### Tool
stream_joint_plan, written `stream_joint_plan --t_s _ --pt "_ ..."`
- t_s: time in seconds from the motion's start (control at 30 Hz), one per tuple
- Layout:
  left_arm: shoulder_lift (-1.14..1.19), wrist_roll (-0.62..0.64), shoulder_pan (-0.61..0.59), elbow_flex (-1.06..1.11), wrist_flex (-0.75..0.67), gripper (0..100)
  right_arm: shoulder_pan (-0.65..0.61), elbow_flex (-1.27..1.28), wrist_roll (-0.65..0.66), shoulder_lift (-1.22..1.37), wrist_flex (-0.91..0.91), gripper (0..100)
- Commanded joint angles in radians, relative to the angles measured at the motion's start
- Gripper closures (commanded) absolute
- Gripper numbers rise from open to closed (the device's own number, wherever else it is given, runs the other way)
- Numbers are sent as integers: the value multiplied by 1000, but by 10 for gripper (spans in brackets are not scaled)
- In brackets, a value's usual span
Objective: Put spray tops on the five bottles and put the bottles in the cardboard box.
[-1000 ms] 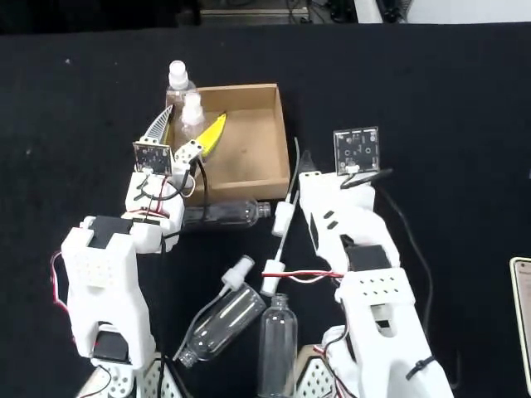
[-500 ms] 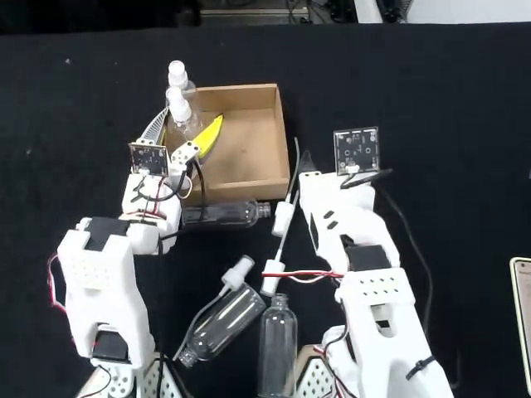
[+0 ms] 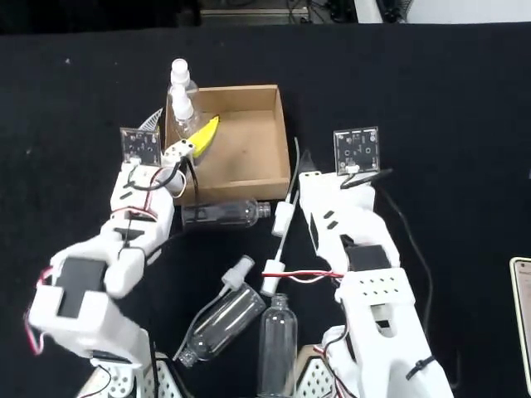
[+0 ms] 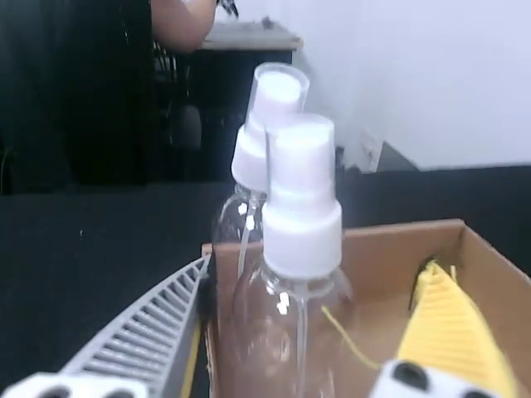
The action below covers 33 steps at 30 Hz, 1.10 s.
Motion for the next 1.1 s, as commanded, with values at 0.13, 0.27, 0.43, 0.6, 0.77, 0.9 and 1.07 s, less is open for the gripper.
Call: stream_joint_plan --t_s 0.13,0.27,0.43,0.6,0.77,0.9,1.07 --pt "-361 11 -30 13 539 653 28 -2 -2 -35 -31 790" --pt "-523 11 -31 -8 827 653 28 -2 -2 -35 -31 790" --pt "-690 14 -31 -10 1045 654 28 -2 -2 -33 -31 790" --pt "-829 17 -31 -41 1329 655 28 -1 -2 -33 -31 790" --pt "-944 17 -56 -137 1476 760 26 -1 -2 -33 -31 790" --pt "-1013 6 -50 -159 1513 941 26 7 -2 -33 -31 790" --pt "-977 -54 -71 -171 1544 877 26 7 -2 -33 -31 790"
